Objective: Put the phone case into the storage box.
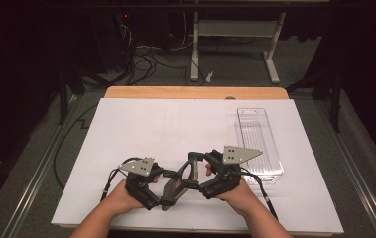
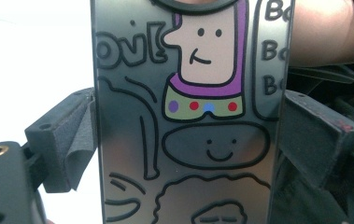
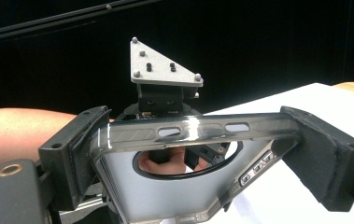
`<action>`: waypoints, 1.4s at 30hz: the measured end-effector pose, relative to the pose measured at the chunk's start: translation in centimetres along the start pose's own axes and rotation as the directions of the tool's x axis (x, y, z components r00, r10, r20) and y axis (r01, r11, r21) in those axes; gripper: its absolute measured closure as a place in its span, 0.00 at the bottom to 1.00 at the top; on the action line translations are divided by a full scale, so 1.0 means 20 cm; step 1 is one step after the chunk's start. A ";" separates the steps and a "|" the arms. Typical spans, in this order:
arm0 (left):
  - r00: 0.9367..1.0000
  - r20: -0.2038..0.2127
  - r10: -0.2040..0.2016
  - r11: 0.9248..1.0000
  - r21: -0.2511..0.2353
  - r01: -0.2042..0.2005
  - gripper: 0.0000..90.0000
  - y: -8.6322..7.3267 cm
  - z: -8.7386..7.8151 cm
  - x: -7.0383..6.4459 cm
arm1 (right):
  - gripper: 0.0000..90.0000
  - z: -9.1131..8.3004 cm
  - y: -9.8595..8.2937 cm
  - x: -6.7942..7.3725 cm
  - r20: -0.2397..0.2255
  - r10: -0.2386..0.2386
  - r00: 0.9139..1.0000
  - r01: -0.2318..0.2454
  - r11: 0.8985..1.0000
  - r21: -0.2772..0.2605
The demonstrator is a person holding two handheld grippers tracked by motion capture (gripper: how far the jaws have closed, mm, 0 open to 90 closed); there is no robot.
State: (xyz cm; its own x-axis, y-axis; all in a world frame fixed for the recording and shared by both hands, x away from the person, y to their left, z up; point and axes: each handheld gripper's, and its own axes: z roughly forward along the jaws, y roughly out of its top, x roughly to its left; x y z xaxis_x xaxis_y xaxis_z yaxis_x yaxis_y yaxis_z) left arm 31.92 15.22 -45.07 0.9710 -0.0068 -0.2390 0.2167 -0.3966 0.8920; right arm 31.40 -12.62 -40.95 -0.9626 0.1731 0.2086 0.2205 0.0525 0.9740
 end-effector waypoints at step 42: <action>0.998 -0.067 -0.005 1.000 -0.001 0.005 0.05 0.01 0.00 -0.02 | 0.16 0.00 0.01 0.01 0.028 0.003 1.000 -0.003 1.000 0.012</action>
State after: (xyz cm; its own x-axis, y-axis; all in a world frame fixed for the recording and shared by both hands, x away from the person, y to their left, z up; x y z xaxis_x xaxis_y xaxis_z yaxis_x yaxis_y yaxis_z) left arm 31.62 15.07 -44.81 0.9744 0.0565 -0.2178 0.2221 -0.3957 0.8911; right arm 31.32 -12.55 -40.81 -0.9571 0.2008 0.2087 0.2254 0.0640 0.9722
